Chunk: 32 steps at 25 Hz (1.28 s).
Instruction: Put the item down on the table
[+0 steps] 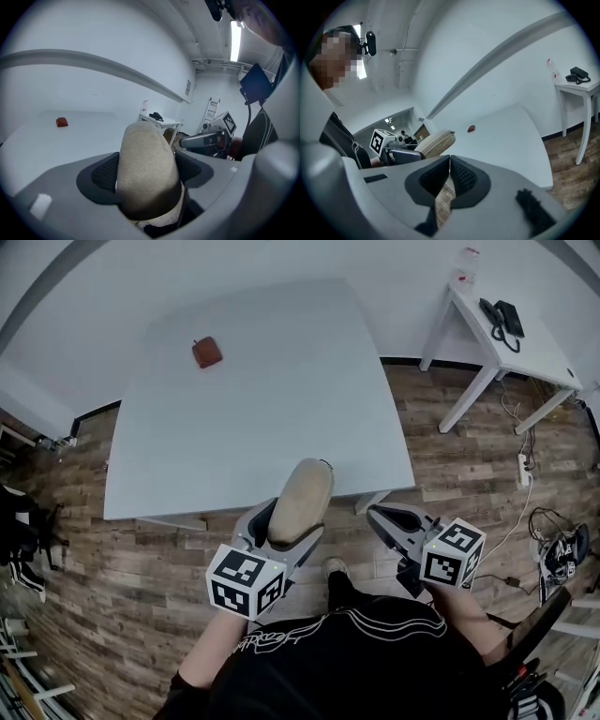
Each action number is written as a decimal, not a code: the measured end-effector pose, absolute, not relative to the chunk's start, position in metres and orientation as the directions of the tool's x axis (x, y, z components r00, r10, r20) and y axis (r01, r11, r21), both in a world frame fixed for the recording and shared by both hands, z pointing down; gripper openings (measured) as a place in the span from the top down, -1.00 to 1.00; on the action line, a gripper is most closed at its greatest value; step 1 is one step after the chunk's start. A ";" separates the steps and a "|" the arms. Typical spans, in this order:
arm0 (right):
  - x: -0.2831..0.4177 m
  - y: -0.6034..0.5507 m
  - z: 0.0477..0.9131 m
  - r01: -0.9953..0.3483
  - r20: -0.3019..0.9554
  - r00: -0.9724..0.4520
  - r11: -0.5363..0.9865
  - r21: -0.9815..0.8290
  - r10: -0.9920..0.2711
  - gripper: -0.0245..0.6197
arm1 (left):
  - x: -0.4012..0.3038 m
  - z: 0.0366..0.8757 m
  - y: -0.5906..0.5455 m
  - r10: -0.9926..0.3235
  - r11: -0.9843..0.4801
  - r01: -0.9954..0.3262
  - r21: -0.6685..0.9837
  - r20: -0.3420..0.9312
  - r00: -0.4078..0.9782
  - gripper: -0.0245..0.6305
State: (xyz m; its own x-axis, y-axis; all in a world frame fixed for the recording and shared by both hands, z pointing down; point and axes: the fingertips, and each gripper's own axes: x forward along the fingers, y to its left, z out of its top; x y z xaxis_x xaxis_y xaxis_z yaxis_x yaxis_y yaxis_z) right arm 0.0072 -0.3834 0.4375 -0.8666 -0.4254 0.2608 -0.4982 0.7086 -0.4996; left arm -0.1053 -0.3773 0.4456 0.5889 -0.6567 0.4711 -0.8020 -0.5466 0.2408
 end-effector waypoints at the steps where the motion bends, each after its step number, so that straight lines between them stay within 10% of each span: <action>1: 0.006 -0.398 0.441 -0.505 0.273 -0.863 0.705 -0.498 -0.425 0.90 | -0.110 0.451 -0.393 -0.664 -0.535 -0.812 0.232 0.479 0.574 -0.23; 20: 0.013 -0.490 0.516 -0.543 0.382 -0.840 0.599 -0.589 -0.385 0.90 | -0.137 0.619 -0.552 -0.620 -0.456 -0.890 0.025 0.708 0.338 -0.23; 32: 0.016 -0.464 0.520 -0.546 0.386 -0.838 0.588 -0.596 -0.387 0.90 | -0.142 0.607 -0.557 -0.743 -0.437 -0.894 -0.096 0.598 0.299 -0.38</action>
State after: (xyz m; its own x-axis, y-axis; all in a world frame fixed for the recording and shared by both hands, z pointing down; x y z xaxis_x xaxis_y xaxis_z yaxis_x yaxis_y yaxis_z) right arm 0.0162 -0.4638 0.5205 -0.8376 -0.3865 0.3860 -0.5462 0.5884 -0.5962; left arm -0.1417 -0.5572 0.6071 0.2988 -0.7434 0.5984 -0.8944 -0.4368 -0.0960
